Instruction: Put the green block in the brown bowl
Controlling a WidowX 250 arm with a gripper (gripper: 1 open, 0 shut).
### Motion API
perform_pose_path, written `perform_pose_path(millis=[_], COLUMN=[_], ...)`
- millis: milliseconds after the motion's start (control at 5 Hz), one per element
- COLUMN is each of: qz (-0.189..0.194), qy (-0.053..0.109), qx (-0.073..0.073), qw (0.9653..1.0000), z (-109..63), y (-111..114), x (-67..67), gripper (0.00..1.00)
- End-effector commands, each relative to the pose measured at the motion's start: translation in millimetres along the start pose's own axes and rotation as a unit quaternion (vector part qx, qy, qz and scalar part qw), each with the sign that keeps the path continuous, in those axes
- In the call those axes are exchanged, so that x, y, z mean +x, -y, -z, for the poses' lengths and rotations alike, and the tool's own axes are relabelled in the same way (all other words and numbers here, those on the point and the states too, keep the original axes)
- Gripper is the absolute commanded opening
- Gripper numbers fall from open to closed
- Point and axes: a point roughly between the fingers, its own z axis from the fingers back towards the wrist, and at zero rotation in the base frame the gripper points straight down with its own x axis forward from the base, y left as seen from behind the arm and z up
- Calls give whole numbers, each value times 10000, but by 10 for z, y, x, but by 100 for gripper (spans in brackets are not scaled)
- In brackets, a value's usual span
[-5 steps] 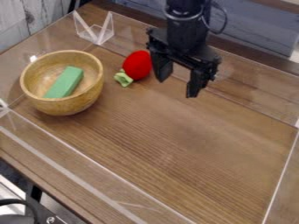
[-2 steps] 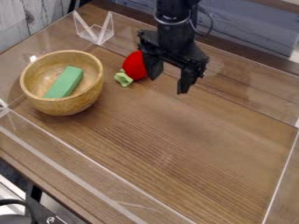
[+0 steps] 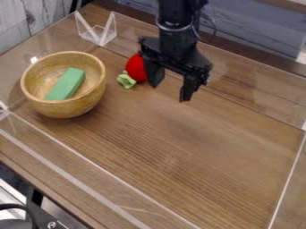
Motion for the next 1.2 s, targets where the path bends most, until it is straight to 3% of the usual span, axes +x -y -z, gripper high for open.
perform_pose_path(millis=[0, 400, 600, 1000], qz=[133, 791, 356, 31], qy=[330, 475, 442, 311], qx=[-52, -207, -58, 19], qw=[9994, 9955, 9984, 9995], z=[-178, -515, -426, -200], y=[91, 143, 186, 310], x=[59, 97, 114, 160], gripper=[100, 100, 100, 100])
